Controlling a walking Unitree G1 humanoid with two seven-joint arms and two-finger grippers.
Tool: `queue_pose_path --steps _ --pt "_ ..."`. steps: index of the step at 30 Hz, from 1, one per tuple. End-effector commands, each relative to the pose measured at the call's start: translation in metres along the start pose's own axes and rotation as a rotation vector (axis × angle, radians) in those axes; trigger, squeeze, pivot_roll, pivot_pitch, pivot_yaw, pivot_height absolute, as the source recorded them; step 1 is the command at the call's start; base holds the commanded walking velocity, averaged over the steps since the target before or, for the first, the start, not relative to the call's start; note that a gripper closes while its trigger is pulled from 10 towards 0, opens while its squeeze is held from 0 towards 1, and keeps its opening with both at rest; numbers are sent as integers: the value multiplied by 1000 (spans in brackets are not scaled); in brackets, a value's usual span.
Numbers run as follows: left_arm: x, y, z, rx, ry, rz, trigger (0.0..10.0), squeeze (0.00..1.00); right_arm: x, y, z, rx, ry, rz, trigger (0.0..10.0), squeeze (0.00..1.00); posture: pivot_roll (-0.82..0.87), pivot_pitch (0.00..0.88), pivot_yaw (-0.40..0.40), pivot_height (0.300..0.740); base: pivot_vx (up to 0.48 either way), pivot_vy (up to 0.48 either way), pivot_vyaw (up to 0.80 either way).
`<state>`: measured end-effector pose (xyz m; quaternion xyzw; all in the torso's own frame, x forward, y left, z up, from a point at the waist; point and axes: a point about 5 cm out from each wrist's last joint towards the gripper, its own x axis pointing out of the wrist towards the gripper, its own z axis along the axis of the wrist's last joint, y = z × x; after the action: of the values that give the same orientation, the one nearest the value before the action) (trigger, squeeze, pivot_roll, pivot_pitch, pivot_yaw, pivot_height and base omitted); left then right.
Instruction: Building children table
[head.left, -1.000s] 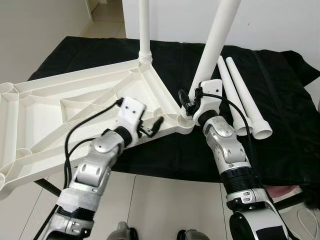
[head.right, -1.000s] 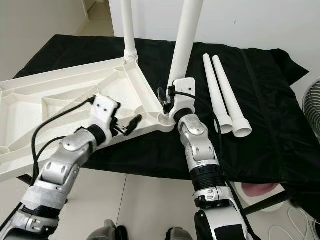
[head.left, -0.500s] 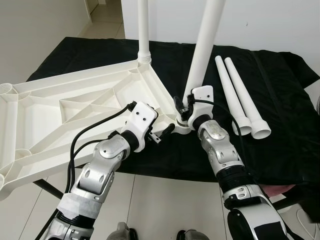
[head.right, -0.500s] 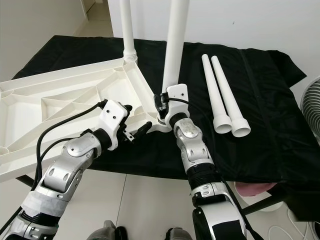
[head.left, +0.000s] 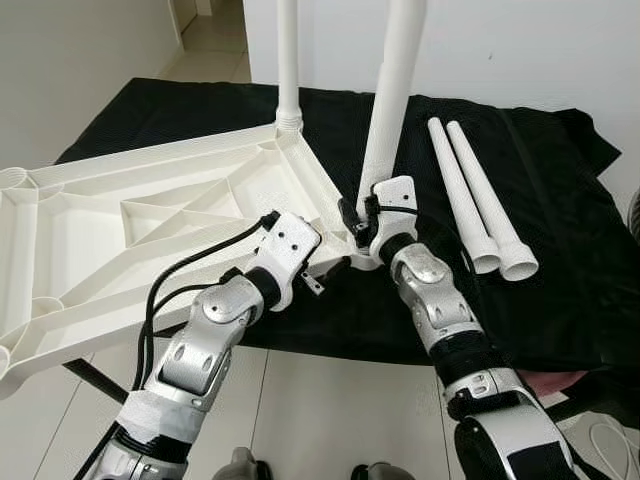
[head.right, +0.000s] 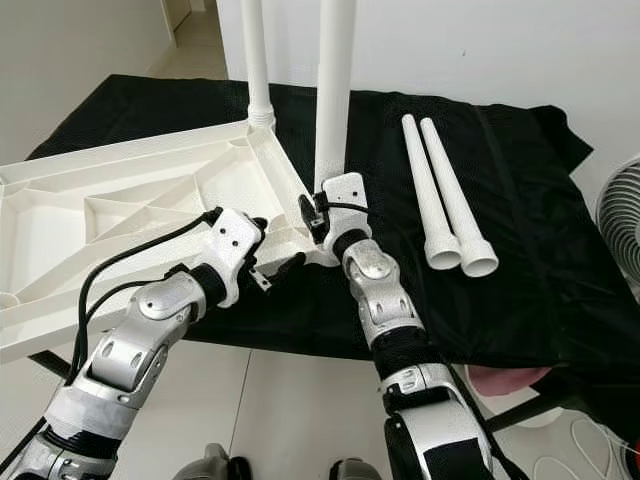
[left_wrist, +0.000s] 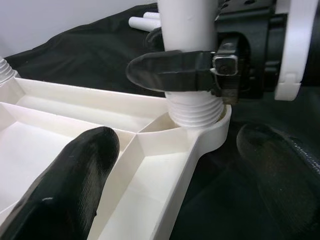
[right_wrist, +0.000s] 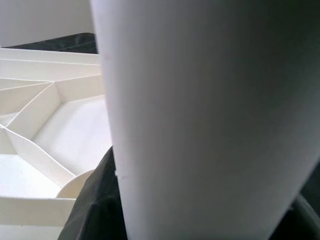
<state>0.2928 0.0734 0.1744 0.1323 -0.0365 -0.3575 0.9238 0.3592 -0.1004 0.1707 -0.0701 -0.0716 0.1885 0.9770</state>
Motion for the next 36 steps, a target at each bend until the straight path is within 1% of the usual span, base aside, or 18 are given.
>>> queue_pose_path --steps 1,4,6,8,9,12,15,21,24,26,28,30,36 --pt "-1 -3 -1 4 11 -6 10000 0 -5 -1 -11 -4 45 3 10000 0 -79 40 19 740 0 0 0" --pt "-1 -3 -1 4 13 -6 10000 0 -8 -3 -13 -19 48 2 10000 0 -81 45 22 740 0 0 0" --pt "0 -3 -1 3 16 -5 10000 0 -10 -9 -18 -17 60 -16 10000 0 -84 49 26 740 0 0 0" --pt "0 -3 -1 1 17 -5 10000 0 -10 -13 -21 10 68 -39 10000 0 -83 55 28 740 0 0 0" --pt "0 -3 -1 1 17 -5 10000 0 -10 -13 -21 10 68 -39 10000 0 -83 55 28 740 0 0 0" --pt "-1 -4 0 -1 19 -10 10000 0 -9 -14 -23 63 71 -52 10000 0 -85 70 36 740 0 0 0" --pt "-1 -5 -1 -2 22 -13 10000 0 -8 -14 -25 77 75 -52 10000 0 -85 70 36 740 0 0 0" --pt "-2 -4 -1 -4 25 -8 10000 0 -6 -1 -23 32 51 36 10000 0 -78 87 38 740 0 0 0" --pt "-3 -3 -1 -5 25 -5 10000 0 -5 1 -23 23 49 47 10000 0 -78 87 38 740 0 0 0" --pt "-3 -3 0 -8 26 2 10000 0 -5 4 -21 -4 38 77 10000 0 -74 93 36 740 0 0 0" --pt "-3 -3 0 -8 26 2 10000 0 -5 4 -21 -4 38 77 10000 0 -74 93 36 740 0 0 0" --pt "-4 -2 0 -10 27 8 10000 0 -5 6 -20 -25 32 99 10000 0 -71 95 34 740 0 0 0" --pt "-5 0 1 -10 30 20 10000 0 -12 6 -23 -64 31 118 10000 0 -69 97 32 740 0 0 0"
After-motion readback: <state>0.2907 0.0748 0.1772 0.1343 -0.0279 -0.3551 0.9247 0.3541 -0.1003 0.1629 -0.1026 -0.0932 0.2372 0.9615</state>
